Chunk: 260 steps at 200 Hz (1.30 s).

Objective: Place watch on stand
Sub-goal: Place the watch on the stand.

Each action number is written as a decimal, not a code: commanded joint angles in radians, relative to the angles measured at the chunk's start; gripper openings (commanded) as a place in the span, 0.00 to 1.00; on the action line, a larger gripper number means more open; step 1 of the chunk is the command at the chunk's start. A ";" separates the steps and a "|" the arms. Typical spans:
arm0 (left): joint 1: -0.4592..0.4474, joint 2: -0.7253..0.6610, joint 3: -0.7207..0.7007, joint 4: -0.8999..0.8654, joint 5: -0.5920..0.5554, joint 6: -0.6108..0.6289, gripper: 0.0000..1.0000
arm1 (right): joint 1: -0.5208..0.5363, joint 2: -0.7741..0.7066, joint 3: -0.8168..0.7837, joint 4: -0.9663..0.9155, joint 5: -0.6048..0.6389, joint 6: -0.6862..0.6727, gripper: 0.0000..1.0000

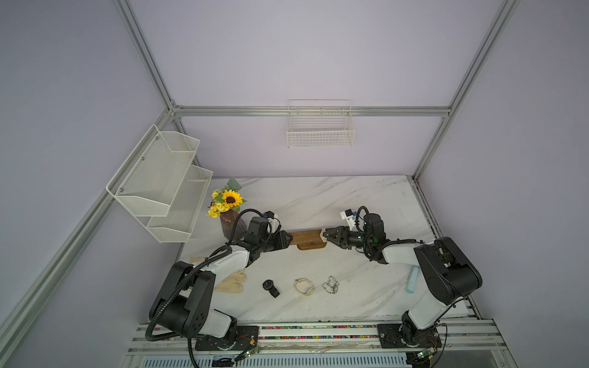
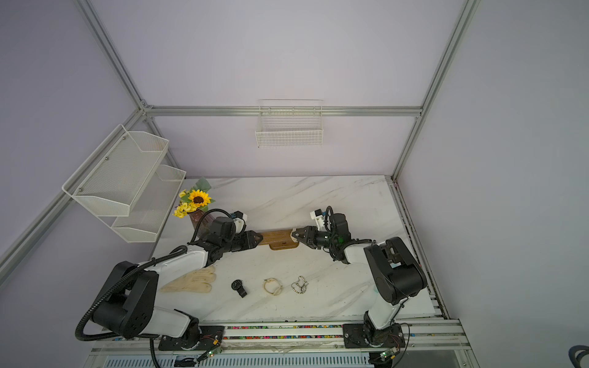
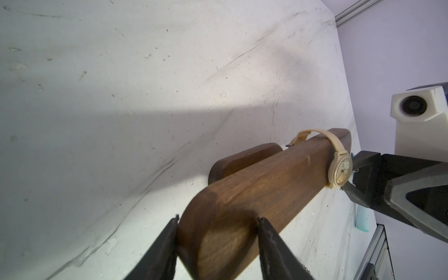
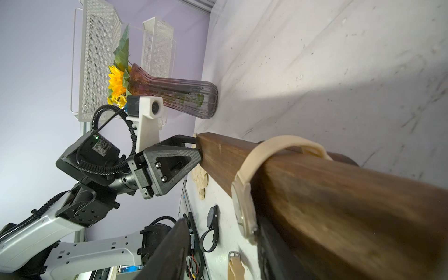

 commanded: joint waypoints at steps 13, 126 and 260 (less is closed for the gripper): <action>0.009 0.017 0.037 -0.038 -0.020 0.033 0.55 | -0.007 -0.047 0.007 -0.135 0.037 -0.063 0.50; 0.023 0.012 0.083 -0.072 -0.049 0.054 0.67 | -0.029 -0.175 0.049 -0.378 0.091 -0.180 0.49; 0.025 -0.200 0.091 -0.141 -0.070 0.070 0.71 | -0.003 -0.376 0.016 -0.681 0.188 -0.311 0.36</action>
